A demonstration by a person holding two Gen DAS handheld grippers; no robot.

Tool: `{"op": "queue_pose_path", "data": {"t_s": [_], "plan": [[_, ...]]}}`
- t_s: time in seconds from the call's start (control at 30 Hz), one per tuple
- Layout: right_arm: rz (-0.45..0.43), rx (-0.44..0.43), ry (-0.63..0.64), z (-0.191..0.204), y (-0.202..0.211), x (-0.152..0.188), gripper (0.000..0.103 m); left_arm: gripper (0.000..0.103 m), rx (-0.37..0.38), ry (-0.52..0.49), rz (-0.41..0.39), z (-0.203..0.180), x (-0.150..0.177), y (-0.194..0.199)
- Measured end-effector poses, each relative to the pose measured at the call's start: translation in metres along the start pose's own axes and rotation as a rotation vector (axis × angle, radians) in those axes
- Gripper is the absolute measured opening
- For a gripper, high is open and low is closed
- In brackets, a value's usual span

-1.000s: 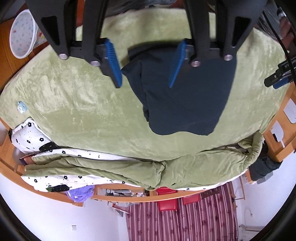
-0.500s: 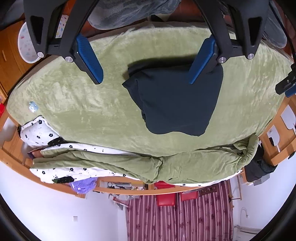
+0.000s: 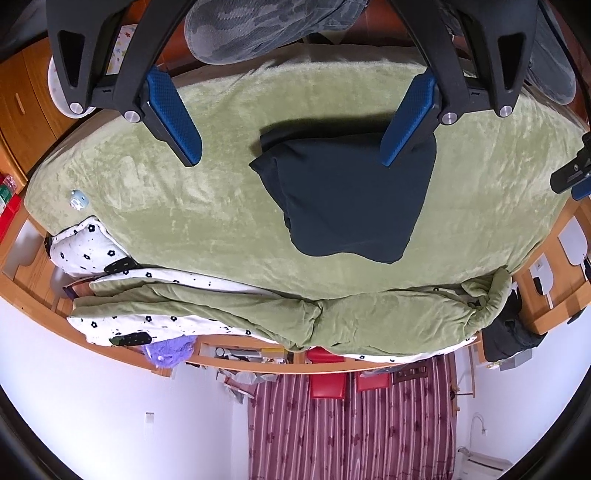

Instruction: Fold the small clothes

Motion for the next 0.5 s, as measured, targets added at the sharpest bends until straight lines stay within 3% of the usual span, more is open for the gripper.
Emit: {"op": "queue_pose_path", "data": {"t_s": [0.5], "plan": [[-0.014, -0.012, -0.003, 0.003, 0.012, -0.004, 0.096, 0.09, -0.032, -0.007, -0.008, 0.003, -0.001, 0.009]]}}
Point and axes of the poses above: each gripper's, at about its wrist camera, not at the fingertips, and y roughly against the way its jaws point, z to its left, x to its underside, the point moved 10 cm from there along -y, roughly the way its jaws point, and after that the axes turned 10 degrees about -y, right-handed, at the moved point
